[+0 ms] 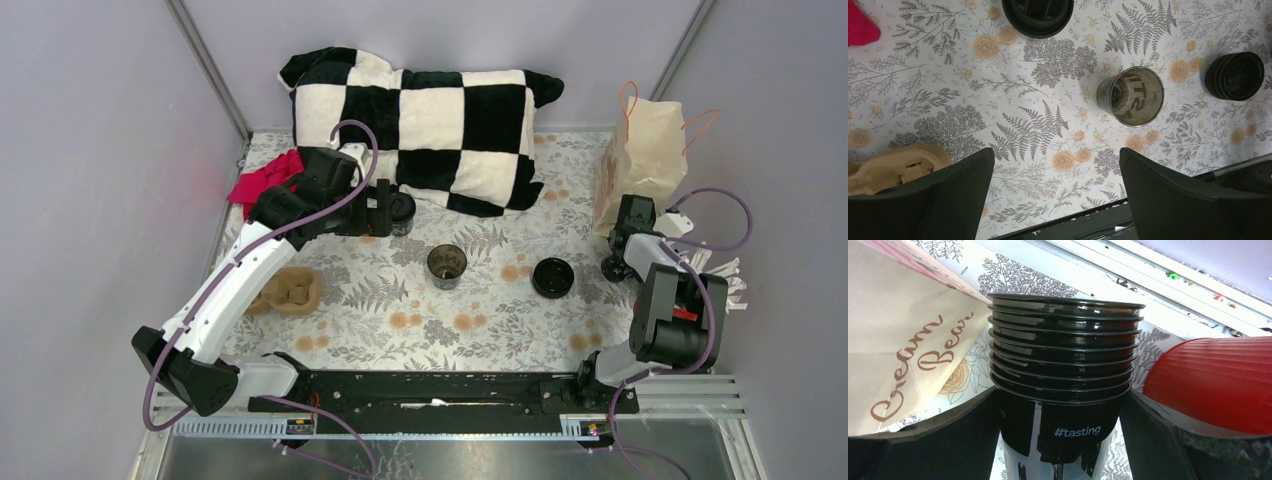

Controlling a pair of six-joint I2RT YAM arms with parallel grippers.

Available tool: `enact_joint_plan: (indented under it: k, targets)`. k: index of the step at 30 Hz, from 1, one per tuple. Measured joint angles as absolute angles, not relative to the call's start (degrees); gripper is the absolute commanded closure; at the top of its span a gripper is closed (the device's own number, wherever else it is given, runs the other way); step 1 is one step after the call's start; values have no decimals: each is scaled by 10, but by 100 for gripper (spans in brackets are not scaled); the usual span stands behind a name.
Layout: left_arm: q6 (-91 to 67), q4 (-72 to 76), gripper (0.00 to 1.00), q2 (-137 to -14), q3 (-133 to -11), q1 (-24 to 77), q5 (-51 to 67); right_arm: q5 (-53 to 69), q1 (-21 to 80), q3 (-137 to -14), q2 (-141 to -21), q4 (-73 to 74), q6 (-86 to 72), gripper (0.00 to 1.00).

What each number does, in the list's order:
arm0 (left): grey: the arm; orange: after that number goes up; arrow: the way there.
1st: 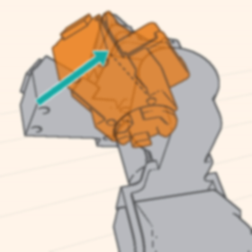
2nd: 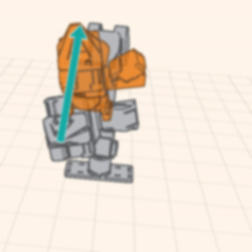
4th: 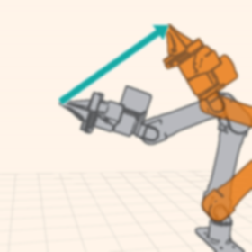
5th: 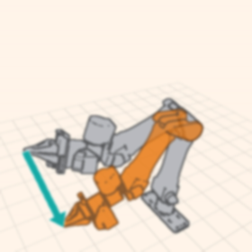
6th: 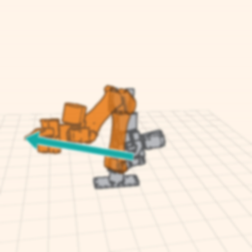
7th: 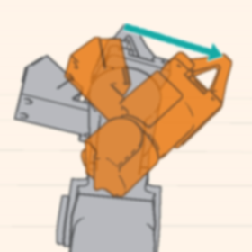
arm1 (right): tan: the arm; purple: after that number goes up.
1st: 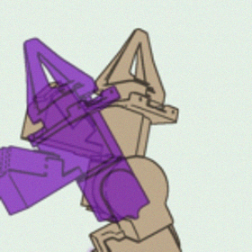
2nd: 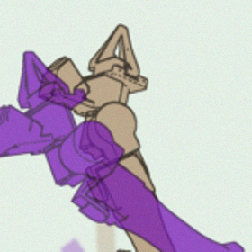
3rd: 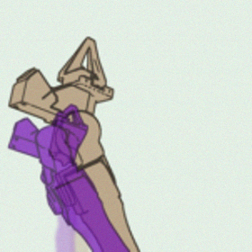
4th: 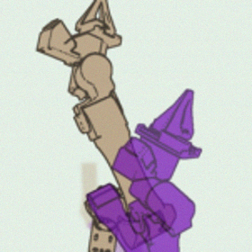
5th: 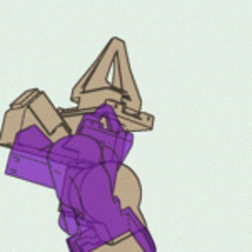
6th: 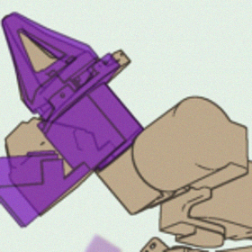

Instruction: Pack the takeout coffee

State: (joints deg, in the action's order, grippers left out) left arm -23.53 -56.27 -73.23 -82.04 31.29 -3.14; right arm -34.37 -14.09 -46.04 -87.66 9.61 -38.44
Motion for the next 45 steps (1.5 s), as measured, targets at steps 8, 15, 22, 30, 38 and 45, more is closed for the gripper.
enact_joint_plan:
  k: [8,15,22,30,38,45]
  targets:
    - [-238,-560,1,-720,-809,313,-17,-344,-141,-413,-797,46,-317,33]
    - [-241,-559,1,-693,-789,319,-11,-326,-141,-405,-743,-22,-229,34]
    - [-253,-560,1,-661,-778,320,11,-252,-133,-406,-655,-29,-154,38]
    - [-279,-560,1,-653,-779,320,67,-178,-119,-418,-481,53,-98,39]
    - [-320,-557,1,-684,-838,320,171,47,-91,-487,-420,141,13,42]
    - [-421,-488,1,-763,-889,303,322,218,53,-543,-453,182,92,44]
